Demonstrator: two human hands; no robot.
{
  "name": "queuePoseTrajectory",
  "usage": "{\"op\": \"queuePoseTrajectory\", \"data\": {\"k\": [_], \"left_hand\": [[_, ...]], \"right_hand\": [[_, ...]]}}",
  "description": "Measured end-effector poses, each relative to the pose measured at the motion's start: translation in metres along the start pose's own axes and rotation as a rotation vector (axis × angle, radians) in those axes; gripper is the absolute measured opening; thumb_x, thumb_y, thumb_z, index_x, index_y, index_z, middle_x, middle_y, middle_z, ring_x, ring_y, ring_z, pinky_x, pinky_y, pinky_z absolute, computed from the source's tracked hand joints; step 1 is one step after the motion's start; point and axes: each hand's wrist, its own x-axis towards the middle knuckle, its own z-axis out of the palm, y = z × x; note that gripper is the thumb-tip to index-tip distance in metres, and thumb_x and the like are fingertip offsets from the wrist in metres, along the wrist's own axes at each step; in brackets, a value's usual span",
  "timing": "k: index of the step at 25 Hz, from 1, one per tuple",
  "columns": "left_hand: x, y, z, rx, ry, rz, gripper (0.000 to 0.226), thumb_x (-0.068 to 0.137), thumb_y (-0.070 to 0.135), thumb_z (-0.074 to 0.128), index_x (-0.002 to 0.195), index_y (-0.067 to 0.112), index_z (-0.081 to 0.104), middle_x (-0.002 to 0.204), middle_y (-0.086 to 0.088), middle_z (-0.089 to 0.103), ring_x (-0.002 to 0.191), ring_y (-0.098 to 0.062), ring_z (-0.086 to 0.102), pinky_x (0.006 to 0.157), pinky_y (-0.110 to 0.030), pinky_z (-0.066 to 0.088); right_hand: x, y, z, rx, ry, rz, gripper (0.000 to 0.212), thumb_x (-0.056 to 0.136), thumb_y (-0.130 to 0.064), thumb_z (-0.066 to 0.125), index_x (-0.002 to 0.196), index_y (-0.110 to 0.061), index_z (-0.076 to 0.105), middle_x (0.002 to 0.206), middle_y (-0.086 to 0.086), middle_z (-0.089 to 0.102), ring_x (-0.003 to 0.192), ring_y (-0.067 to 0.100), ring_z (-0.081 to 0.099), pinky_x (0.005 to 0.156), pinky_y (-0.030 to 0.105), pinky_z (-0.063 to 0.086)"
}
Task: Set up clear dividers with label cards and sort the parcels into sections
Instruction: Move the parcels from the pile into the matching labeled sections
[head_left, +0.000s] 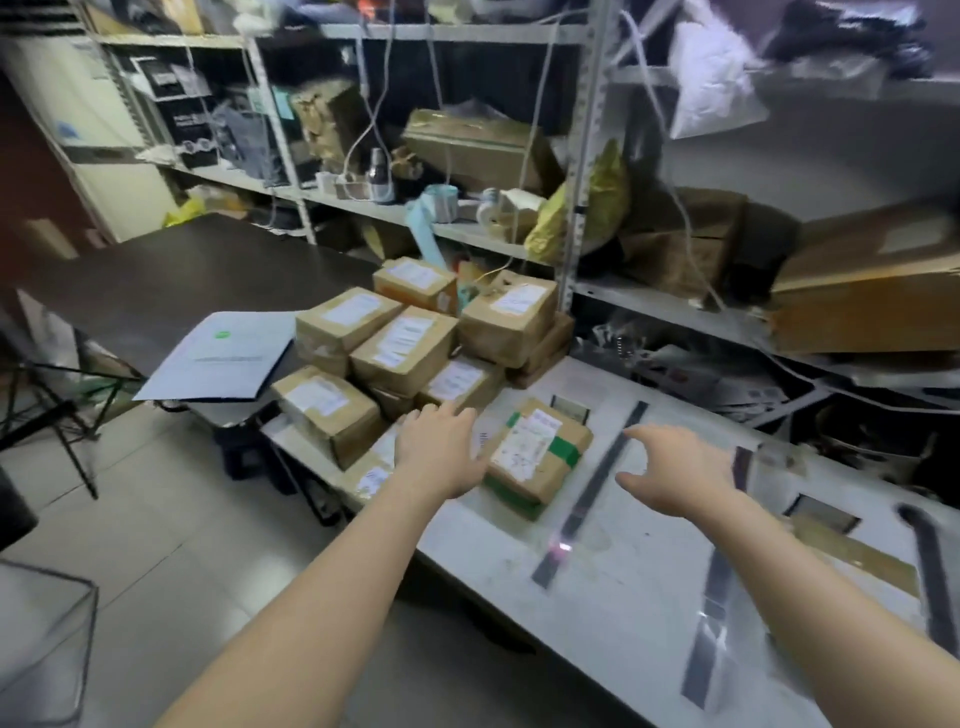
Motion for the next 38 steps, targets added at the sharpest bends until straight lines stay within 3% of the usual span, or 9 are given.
{"op": "queuePoseTrajectory", "data": {"k": [3,10,20,23,25,27,29,33,38], "left_hand": [[0.001,-0.078,0.003,-0.044,0.001,-0.013,0.064,0.094,0.055,0.055,0.148,0.023,0.043,0.142,-0.003,0.050,0.132,-0.027,0.048,0.099,-0.038,0.043],[0.047,-0.226,0.003,-0.018,-0.011,-0.077,0.054,0.093,0.053,0.054,0.139,0.024,0.048,0.135,-0.002,0.053,0.125,-0.027,0.052,0.096,-0.040,0.045],[0.199,-0.383,-0.017,-0.115,-0.077,-0.285,0.061,0.094,0.055,0.055,0.145,0.023,0.046,0.137,-0.004,0.053,0.126,-0.029,0.054,0.089,-0.043,0.051],[0.245,-0.407,-0.010,-0.345,-0.116,-0.306,0.071,0.095,0.056,0.060,0.151,0.016,0.043,0.151,-0.006,0.051,0.135,-0.029,0.051,0.102,-0.043,0.049],[0.275,-0.417,0.004,-0.546,-0.179,-0.313,0.080,0.094,0.057,0.061,0.157,0.015,0.036,0.157,-0.007,0.045,0.141,-0.028,0.047,0.110,-0.041,0.044],[0.303,-0.428,0.023,-0.730,-0.258,-0.330,0.089,0.091,0.062,0.063,0.161,0.017,0.029,0.159,-0.007,0.042,0.142,-0.028,0.046,0.111,-0.043,0.043],[0.323,-0.437,0.043,-0.856,-0.334,-0.315,0.091,0.088,0.064,0.066,0.159,0.020,0.033,0.155,-0.006,0.047,0.135,-0.028,0.052,0.104,-0.041,0.047],[0.338,-0.438,0.067,-0.871,-0.316,-0.176,0.056,0.089,0.056,0.070,0.134,0.025,0.059,0.122,0.003,0.066,0.101,-0.020,0.061,0.084,-0.037,0.050],[0.334,-0.462,0.061,-0.893,-0.245,-0.079,0.034,0.086,0.060,0.068,0.111,0.037,0.066,0.108,0.005,0.074,0.098,-0.022,0.065,0.089,-0.043,0.055]], "right_hand": [[0.018,-0.072,0.004,0.055,-0.003,0.017,0.056,0.087,-0.052,0.062,0.140,-0.040,0.051,0.127,-0.009,0.066,0.116,0.020,0.061,0.081,0.039,0.058],[0.093,-0.200,-0.004,0.122,0.009,-0.011,0.061,0.091,-0.051,0.061,0.148,-0.036,0.045,0.143,-0.008,0.058,0.127,0.019,0.056,0.072,0.033,0.051],[0.295,-0.350,-0.001,0.385,-0.075,-0.065,0.062,0.092,-0.049,0.060,0.149,-0.034,0.044,0.149,-0.008,0.053,0.134,0.021,0.052,0.094,0.041,0.053],[0.329,-0.384,0.012,0.673,-0.121,0.047,0.057,0.091,-0.043,0.066,0.142,-0.019,0.054,0.138,0.000,0.062,0.119,0.023,0.061,0.093,0.043,0.056],[0.344,-0.408,0.020,0.846,-0.154,0.170,0.042,0.091,-0.037,0.070,0.121,-0.008,0.063,0.110,0.005,0.071,0.102,0.026,0.067,0.086,0.047,0.061],[0.355,-0.432,0.027,0.935,-0.164,0.288,0.026,0.090,-0.036,0.072,0.104,-0.016,0.066,0.089,-0.004,0.065,0.088,0.023,0.067,0.076,0.047,0.064],[0.360,-0.452,0.038,0.956,-0.131,0.390,0.026,0.085,-0.042,0.075,0.099,-0.022,0.065,0.099,-0.003,0.069,0.090,0.020,0.066,0.077,0.044,0.064],[0.359,-0.479,0.040,0.935,-0.070,0.585,0.051,0.083,-0.044,0.077,0.124,-0.016,0.066,0.123,0.002,0.069,0.111,0.023,0.065,0.094,0.039,0.056],[0.351,-0.506,0.036,1.003,-0.045,0.659,0.055,0.080,-0.045,0.080,0.129,-0.023,0.067,0.126,-0.005,0.070,0.115,0.020,0.064,0.098,0.040,0.054]]}}
